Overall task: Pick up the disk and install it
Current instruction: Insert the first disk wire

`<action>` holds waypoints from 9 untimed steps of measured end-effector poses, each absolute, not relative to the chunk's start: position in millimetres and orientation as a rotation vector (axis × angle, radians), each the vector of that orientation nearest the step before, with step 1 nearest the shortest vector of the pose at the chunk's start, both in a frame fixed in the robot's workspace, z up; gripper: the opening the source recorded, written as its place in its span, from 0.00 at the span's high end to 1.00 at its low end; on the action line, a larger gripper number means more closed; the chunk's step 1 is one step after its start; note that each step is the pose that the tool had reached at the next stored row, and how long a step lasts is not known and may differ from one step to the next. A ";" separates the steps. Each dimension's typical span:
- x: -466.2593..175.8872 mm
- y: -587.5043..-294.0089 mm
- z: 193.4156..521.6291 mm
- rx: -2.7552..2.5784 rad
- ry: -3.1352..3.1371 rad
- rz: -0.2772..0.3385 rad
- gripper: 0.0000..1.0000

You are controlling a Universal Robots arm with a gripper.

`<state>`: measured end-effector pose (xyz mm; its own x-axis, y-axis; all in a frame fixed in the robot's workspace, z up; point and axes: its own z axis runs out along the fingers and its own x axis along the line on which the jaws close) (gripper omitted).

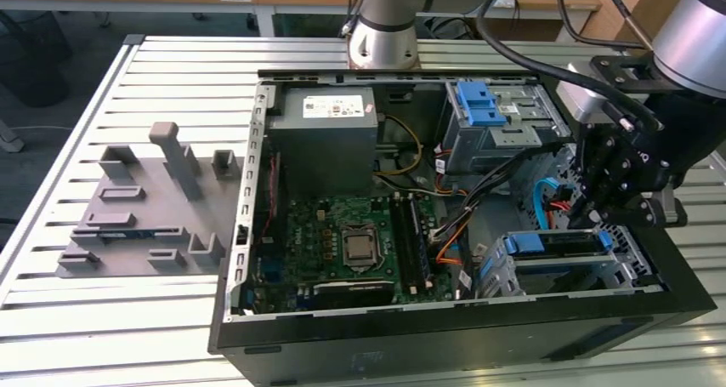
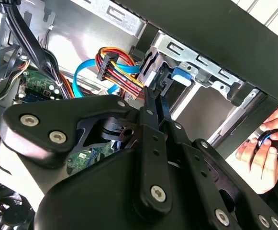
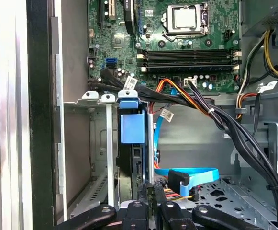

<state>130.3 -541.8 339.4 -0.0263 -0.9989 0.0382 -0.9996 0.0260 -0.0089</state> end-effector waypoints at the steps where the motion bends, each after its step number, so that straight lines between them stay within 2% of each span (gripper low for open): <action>1: 130.3 -542.3 339.1 2.177 -2.235 0.052 0.84; 9: 130.2 -546.8 337.5 2.177 -2.235 0.051 0.84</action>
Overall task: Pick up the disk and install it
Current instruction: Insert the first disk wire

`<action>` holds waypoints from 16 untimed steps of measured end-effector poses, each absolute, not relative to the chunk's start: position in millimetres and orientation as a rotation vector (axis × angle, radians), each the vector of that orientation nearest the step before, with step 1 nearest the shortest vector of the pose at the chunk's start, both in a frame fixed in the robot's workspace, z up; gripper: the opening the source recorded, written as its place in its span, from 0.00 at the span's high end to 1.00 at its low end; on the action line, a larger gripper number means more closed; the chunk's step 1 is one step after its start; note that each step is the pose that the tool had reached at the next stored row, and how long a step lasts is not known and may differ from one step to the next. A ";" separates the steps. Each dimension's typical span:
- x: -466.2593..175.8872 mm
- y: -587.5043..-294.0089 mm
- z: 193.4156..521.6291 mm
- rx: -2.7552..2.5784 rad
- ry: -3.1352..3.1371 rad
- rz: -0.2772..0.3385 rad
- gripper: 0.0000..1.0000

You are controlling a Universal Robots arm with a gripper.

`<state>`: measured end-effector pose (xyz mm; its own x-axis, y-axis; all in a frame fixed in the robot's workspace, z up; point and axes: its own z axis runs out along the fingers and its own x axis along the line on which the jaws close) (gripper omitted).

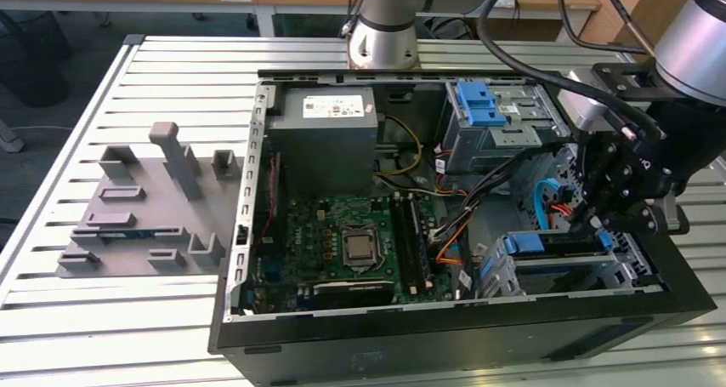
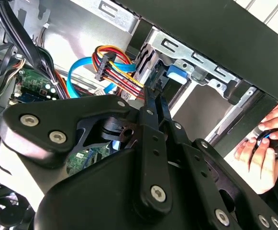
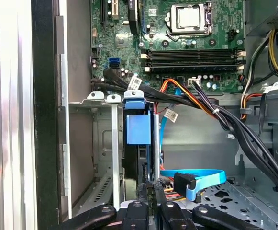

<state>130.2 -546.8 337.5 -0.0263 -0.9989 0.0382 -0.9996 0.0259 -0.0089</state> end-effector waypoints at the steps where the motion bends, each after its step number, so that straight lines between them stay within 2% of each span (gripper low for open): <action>1: 130.2 -546.9 337.3 2.177 -2.235 0.051 0.84; 16: 130.2 -549.3 333.7 2.176 -2.236 0.051 0.84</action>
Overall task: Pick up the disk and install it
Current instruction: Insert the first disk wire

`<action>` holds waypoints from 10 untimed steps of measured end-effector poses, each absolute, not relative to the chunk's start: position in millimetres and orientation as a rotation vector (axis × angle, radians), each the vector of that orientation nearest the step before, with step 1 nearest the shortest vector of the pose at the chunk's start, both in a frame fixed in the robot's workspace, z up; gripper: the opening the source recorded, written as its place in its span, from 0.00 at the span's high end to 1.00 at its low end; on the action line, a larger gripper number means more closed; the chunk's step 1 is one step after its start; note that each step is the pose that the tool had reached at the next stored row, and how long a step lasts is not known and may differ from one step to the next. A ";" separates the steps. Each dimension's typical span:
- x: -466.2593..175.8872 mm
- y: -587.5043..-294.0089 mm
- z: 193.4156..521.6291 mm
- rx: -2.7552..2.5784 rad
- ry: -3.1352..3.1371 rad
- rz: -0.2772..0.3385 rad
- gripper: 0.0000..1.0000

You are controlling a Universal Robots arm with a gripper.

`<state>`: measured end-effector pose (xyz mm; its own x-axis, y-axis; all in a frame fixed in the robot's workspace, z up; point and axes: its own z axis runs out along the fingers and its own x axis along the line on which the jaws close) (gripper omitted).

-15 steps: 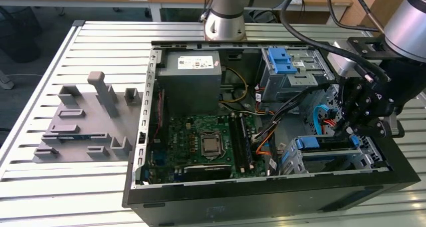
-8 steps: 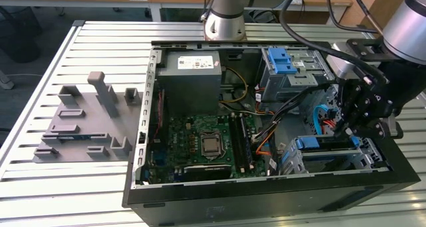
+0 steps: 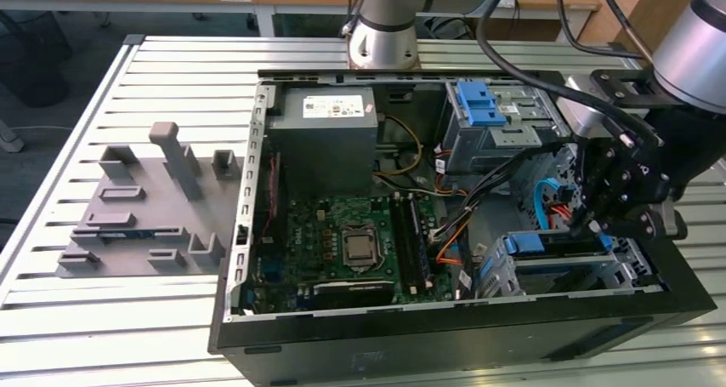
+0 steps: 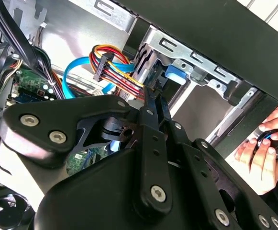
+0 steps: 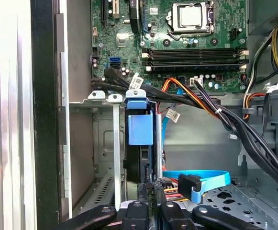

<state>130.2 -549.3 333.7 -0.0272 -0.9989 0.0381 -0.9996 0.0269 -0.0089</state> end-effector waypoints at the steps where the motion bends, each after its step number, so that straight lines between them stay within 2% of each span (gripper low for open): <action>1: 130.2 -549.6 333.6 2.176 -2.236 0.051 0.84; 10: 129.8 -549.8 333.2 2.162 -2.249 0.051 0.84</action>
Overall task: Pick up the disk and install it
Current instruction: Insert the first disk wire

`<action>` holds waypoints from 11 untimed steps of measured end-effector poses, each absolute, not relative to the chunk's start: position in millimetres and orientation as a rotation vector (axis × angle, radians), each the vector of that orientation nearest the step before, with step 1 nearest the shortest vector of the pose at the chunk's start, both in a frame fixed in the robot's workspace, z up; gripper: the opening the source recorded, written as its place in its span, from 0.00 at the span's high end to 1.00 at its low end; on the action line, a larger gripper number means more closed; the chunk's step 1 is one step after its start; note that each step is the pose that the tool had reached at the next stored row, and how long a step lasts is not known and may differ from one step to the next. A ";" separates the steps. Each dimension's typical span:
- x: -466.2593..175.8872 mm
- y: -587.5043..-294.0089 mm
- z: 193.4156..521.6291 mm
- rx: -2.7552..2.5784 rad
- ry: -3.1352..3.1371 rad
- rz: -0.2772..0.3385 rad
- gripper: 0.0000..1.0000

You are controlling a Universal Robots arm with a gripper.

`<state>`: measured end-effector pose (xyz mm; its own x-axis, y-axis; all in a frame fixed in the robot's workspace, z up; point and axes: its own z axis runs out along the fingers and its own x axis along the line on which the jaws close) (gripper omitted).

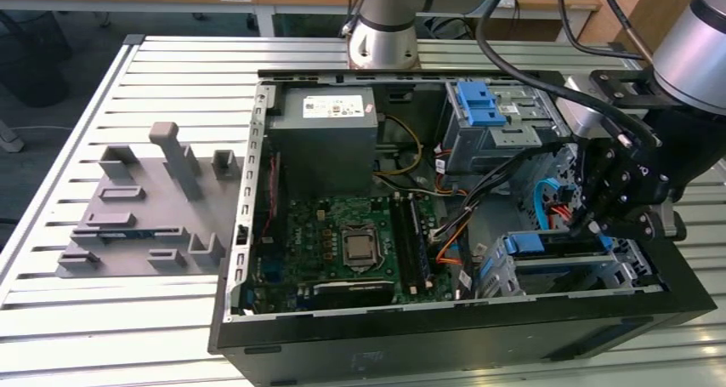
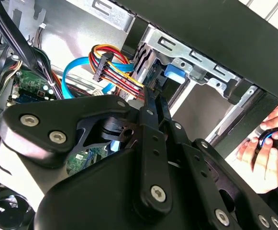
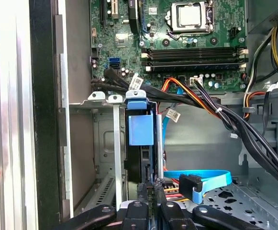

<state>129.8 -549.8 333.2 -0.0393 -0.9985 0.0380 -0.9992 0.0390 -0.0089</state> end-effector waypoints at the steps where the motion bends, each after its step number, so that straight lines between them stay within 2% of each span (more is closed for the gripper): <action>1: 129.8 -549.8 333.2 2.162 -2.249 0.051 0.84; 11: 129.8 -548.8 333.2 2.163 -2.249 0.050 0.84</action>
<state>129.8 -548.8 333.2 -0.0394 -0.9985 0.0373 -0.9992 0.0391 -0.0088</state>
